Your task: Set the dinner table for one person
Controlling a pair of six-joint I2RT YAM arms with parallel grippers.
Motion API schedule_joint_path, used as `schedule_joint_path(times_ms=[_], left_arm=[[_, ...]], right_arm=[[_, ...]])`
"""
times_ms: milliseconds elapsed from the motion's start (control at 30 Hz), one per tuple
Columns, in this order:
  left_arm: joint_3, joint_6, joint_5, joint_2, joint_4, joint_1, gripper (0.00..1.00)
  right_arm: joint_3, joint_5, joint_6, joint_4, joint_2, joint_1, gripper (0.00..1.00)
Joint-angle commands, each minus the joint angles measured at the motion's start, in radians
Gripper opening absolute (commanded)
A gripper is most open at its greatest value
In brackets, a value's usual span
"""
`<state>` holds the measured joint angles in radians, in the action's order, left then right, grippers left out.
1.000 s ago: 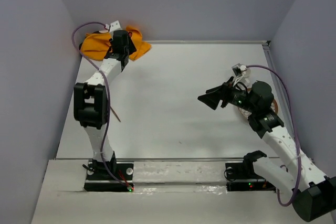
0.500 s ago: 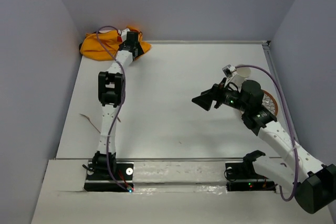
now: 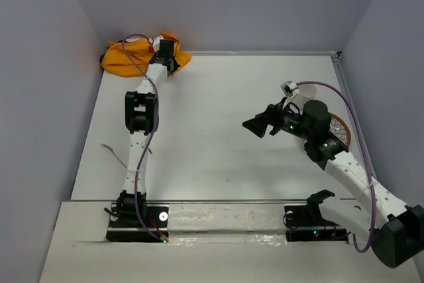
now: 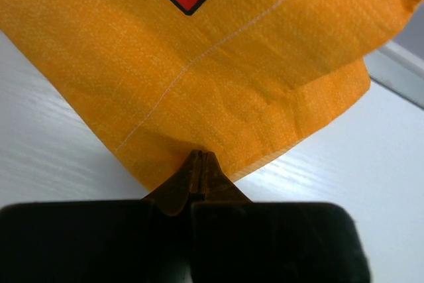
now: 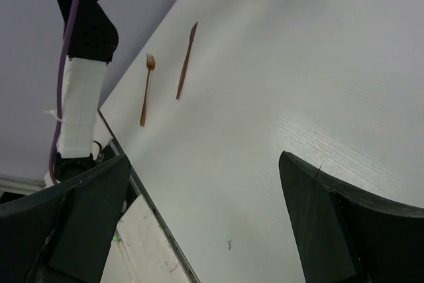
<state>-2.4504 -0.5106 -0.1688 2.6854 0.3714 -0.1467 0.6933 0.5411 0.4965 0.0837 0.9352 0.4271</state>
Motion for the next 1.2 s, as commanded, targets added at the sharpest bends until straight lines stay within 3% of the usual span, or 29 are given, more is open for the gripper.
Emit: schedule_joint_path(times_ms=[0,67,200,267,300,367,433,667,833,900,1000,1133,1167], left_arm=[[0.252,0.023,0.044,-0.16,-0.116,-0.069,0.0],[0.444,-0.015,0.063,-0.264,-0.248,-0.077,0.0],[0.676,-0.052,-0.019,-0.424,-0.379,-0.067,0.0],[0.785,-0.074,-0.024,-0.507,-0.448,-0.036,0.25],[0.815,-0.097,-0.008,-0.524,-0.466,-0.025,0.44],[0.872,-0.111,0.0,-0.558,-0.495,-0.002,0.54],[0.89,-0.117,0.009,-0.555,-0.5,0.006,0.59],[0.794,-0.132,0.046,-0.429,-0.425,0.013,0.6],[0.657,-0.138,0.055,-0.345,-0.373,0.012,0.49],[0.637,-0.138,0.061,-0.328,-0.373,0.01,0.38],[0.633,-0.143,0.077,-0.317,-0.374,0.003,0.0],[0.737,-0.167,0.124,-0.384,-0.46,-0.034,0.0],[0.789,-0.183,0.138,-0.456,-0.559,-0.046,0.0]], right_arm=[[0.069,-0.036,-0.026,-0.008,-0.024,0.009,1.0],[0.072,-0.038,-0.024,-0.016,-0.032,0.009,1.0],[0.06,-0.036,-0.024,-0.039,-0.058,0.009,1.0],[0.049,-0.036,-0.021,-0.044,-0.068,0.009,1.0],[0.046,-0.033,-0.019,-0.044,-0.072,0.009,1.0],[0.043,-0.027,-0.012,-0.042,-0.073,0.009,1.0],[0.044,-0.021,-0.013,-0.044,-0.072,0.009,1.0],[0.046,-0.015,-0.019,-0.052,-0.076,0.009,1.0],[0.052,-0.02,-0.029,-0.055,-0.065,0.009,1.0],[0.055,-0.02,-0.032,-0.055,-0.061,0.009,1.0],[0.063,-0.02,-0.039,-0.053,-0.053,0.009,1.0],[0.06,-0.036,-0.047,-0.053,-0.033,0.009,1.0],[0.058,-0.052,-0.049,-0.055,-0.029,0.009,1.0]])
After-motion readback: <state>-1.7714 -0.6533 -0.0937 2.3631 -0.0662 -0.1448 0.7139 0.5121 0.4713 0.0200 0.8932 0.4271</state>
